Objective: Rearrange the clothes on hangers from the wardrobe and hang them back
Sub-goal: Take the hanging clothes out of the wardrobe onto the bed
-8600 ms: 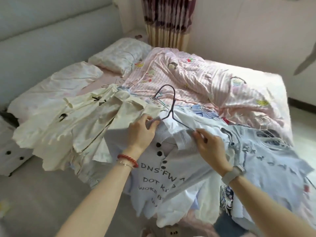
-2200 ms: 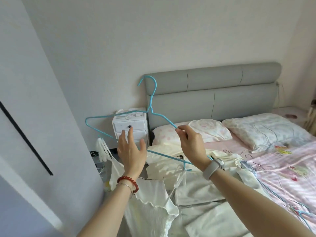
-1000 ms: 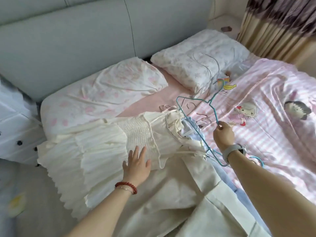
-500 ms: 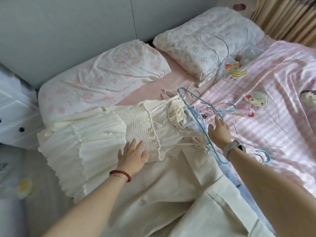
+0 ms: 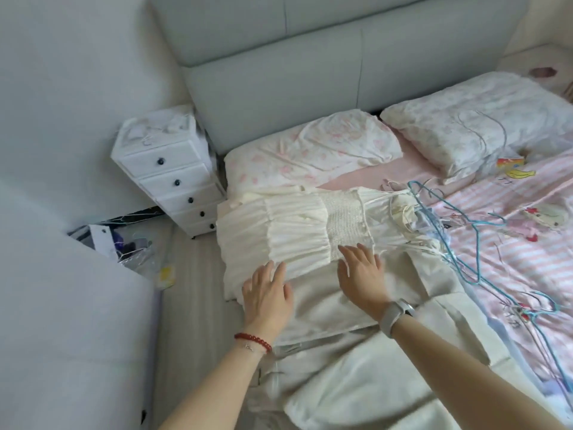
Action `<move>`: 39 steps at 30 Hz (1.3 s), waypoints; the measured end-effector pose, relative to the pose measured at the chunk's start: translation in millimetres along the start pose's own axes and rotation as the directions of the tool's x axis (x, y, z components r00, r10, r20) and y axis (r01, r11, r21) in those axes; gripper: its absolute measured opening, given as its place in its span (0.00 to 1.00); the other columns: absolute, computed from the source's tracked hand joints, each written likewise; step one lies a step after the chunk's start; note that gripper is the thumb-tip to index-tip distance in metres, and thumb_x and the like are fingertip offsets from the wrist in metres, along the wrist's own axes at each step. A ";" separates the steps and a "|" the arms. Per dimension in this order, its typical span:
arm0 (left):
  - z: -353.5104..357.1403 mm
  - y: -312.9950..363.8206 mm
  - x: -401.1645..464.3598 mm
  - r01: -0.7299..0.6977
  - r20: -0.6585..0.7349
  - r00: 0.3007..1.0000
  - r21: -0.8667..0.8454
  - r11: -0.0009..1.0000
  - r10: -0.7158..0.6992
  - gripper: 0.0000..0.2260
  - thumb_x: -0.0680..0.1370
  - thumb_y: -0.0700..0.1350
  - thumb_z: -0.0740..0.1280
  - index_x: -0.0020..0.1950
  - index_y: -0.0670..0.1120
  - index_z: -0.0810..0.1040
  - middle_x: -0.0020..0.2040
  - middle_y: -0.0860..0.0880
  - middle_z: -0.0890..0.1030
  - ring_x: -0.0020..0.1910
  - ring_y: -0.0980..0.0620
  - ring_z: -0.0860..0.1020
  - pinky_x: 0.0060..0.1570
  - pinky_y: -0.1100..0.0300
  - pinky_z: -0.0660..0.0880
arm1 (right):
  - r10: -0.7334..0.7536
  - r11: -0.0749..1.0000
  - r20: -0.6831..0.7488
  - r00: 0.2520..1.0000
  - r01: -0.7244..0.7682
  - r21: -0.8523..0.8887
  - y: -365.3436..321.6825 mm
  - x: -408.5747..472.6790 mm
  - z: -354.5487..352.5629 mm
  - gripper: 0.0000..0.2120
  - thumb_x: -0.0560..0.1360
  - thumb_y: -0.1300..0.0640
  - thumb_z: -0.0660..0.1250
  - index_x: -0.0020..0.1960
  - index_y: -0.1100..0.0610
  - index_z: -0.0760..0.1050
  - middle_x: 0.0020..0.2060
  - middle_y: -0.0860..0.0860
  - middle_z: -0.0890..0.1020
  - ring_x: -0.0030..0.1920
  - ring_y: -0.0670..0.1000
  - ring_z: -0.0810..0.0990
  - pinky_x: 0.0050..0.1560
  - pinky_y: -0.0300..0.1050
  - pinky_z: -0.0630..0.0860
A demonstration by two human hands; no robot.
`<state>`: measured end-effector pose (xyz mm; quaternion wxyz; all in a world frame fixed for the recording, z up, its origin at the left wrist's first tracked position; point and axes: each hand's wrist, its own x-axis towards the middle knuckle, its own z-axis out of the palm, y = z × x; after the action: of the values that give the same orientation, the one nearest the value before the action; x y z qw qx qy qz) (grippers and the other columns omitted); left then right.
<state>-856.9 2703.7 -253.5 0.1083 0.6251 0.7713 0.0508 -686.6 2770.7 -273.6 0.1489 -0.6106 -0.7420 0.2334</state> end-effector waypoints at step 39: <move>-191.1 -367.7 -1013.7 0.817 -0.607 -0.548 -0.536 -0.211 -0.576 0.16 0.79 0.39 0.60 0.67 0.43 0.71 0.65 0.42 0.71 0.61 0.40 0.69 0.60 0.45 0.65 | -0.840 -0.187 0.145 -0.523 0.530 0.827 -652.4 -860.4 237.4 0.14 0.79 0.59 0.55 0.57 0.63 0.74 0.53 0.57 0.79 0.56 0.57 0.75 0.56 0.49 0.72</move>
<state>-1053.9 1647.5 -41.4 -0.3331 -0.3132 0.8834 0.1033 -1171.8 1797.3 -75.0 0.0190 0.4079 -0.8225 0.3960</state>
